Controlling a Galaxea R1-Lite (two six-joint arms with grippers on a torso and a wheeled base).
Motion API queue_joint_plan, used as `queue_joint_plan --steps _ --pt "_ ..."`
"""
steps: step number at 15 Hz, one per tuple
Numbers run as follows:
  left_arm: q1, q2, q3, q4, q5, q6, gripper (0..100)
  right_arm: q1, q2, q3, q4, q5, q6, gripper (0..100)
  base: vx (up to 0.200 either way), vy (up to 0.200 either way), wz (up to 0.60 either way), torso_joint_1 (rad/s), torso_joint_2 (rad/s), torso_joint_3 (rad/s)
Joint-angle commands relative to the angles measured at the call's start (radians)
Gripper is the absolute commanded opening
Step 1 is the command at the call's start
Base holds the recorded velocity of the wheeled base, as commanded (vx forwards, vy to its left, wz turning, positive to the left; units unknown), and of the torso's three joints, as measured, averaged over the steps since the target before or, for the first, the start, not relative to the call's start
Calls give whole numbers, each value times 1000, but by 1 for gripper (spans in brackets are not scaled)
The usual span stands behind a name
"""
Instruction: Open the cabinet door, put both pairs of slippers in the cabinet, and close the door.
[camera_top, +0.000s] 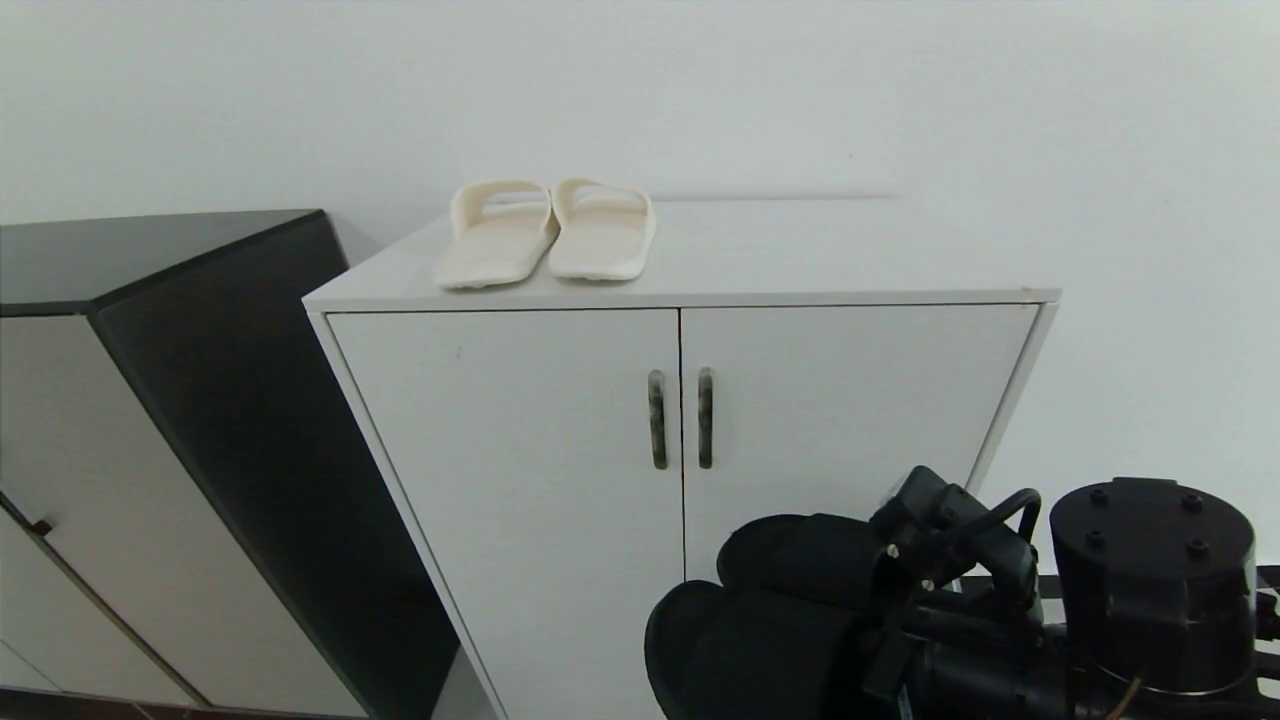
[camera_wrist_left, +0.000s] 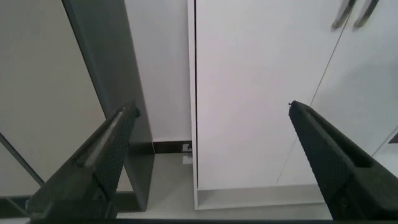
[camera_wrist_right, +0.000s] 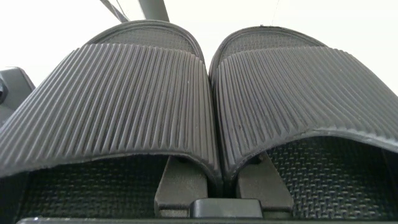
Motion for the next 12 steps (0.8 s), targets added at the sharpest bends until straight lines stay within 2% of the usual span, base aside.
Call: queue_joint_plan --steps 1,2,3,4,6,7,8,9,12 --pt "0 4 -16 -2 -6 6 100 3 11 -4 -1 2 -7 0 0 0 0 -124 461 344" --pt "-1 136 -159 5 -13 -15 100 5 26 -1 -4 0 -14 0 0 0 0 -110 452 339" --pt "-3 271 -207 -10 -23 -12 100 6 26 3 -11 0 -14 0 0 0 0 -100 447 349" --pt "-14 391 -233 -38 -69 26 100 11 25 6 -19 -1 -16 0 0 0 0 -90 452 354" --pt "-24 575 -274 -186 -153 49 100 14 23 8 -28 -6 -17 0 0 0 0 -51 449 386" --pt "-52 636 -317 -209 -187 79 100 15 20 10 -31 -4 -22 0 0 0 0 -46 437 383" --pt "-101 695 -369 -211 -214 72 100 15 20 11 -31 -4 -22 0 0 0 0 -17 447 413" --pt "-166 771 -411 -217 -222 29 100 15 23 10 -31 -4 -22 0 0 0 0 -12 266 246" --pt "-348 913 -504 -272 -220 34 100 17 30 6 -31 -4 -22 0 0 0 0 2 98 89"
